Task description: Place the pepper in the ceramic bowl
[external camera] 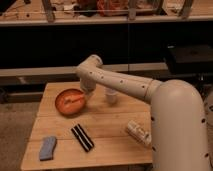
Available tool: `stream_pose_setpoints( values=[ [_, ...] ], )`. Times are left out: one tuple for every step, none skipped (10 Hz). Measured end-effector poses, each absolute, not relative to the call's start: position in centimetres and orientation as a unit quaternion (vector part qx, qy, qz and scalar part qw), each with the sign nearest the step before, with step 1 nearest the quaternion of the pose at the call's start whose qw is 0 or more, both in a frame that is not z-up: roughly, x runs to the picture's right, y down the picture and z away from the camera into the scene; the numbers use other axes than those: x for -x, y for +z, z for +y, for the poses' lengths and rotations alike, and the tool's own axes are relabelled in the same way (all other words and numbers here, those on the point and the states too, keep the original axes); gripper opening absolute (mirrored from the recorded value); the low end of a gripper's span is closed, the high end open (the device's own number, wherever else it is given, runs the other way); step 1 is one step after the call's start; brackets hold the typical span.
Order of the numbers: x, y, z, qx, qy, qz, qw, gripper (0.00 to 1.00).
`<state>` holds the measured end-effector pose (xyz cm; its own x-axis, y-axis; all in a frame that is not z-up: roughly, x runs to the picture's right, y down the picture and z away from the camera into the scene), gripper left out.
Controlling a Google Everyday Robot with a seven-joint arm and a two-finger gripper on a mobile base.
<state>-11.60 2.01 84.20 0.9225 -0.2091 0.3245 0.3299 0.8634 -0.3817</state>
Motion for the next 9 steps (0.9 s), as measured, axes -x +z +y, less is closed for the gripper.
stream_pose_setpoints(
  values=[
    [12.1, 84.3, 2.0, 0.219, -0.144, -0.140, 0.955, 0.00],
    [12.3, 84.3, 2.0, 0.218, -0.146, -0.142, 0.954, 0.00],
    [12.4, 84.5, 1.9, 0.217, -0.147, -0.142, 0.955, 0.00],
    [12.6, 84.6, 1.8, 0.214, -0.148, -0.143, 0.955, 0.00],
    [12.7, 84.7, 1.7, 0.213, -0.148, -0.143, 0.955, 0.00],
    [12.8, 84.8, 1.6, 0.212, -0.148, -0.143, 0.955, 0.00],
    [13.2, 84.9, 1.6, 0.211, -0.150, -0.145, 0.955, 0.00],
    [13.6, 85.0, 1.6, 0.210, -0.151, -0.146, 0.955, 0.00],
    [13.4, 85.1, 1.5, 0.209, -0.150, -0.145, 0.955, 0.00]
  ],
)
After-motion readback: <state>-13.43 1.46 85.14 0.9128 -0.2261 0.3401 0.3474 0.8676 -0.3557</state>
